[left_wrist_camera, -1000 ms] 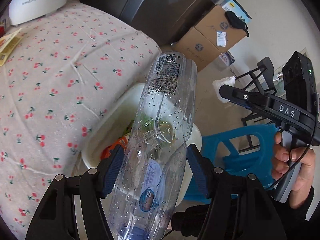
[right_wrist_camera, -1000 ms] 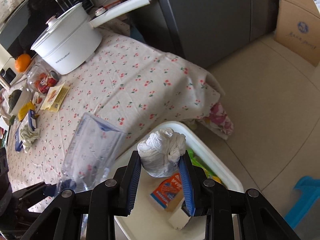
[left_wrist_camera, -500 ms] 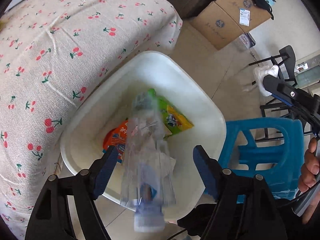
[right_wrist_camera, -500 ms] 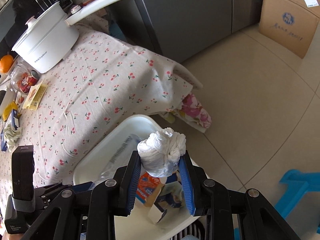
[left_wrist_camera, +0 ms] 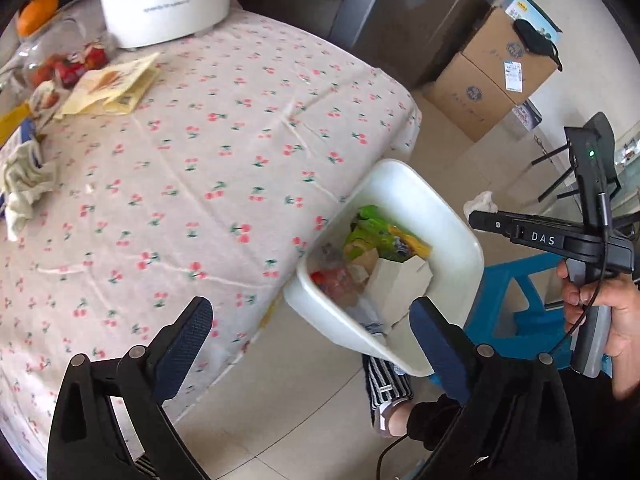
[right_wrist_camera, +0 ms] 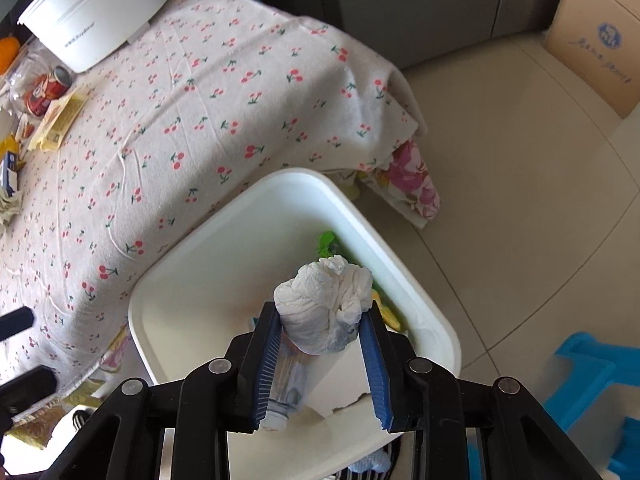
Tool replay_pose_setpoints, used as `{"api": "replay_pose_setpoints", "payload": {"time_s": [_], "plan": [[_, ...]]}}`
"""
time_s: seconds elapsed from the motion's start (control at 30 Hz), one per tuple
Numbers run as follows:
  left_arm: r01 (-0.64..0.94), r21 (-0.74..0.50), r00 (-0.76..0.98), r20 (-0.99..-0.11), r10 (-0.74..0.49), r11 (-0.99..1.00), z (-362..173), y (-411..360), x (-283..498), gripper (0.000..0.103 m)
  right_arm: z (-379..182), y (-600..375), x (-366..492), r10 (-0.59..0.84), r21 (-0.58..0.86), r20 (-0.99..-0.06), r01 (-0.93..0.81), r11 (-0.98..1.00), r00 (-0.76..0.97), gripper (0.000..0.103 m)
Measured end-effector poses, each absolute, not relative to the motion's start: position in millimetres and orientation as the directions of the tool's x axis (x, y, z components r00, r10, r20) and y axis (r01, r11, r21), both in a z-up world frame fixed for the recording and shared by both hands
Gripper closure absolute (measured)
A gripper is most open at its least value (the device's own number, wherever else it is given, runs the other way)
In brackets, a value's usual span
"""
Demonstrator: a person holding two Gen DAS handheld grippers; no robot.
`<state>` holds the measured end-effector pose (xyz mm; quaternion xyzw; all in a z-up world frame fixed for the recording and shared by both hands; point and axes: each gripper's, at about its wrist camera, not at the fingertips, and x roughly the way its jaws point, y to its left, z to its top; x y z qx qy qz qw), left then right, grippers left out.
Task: Collect trash
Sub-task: 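Open both tools to drop the bottle and tissue ball into the bin, then move the left tool to the crumpled white paper while the right tool reaches the yellow bag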
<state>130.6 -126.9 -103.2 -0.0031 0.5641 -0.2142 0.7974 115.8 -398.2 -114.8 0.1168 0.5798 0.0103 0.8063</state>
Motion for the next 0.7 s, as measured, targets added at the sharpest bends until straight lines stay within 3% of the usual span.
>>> {"api": "replay_pose_setpoints", "payload": {"time_s": [0.17,0.33,0.7], "plan": [[0.274,-0.228,0.322,-0.894,-0.312,0.934,-92,-71,122,0.000,-129,-385,123,0.126,0.165,-0.955,0.127,0.978,0.270,0.064],[0.236,-0.215,0.359,-0.887,-0.290,0.948,-82,-35,114,0.000,-130,-382,127,0.118,0.165,-0.960,0.171,0.971,0.255,0.036],[0.097,-0.187,0.445,-0.871,-0.210,0.978,-69,42,105,0.000,-96,-344,126,0.123,0.178,-0.924,0.123,0.976,0.362,0.028]]}}
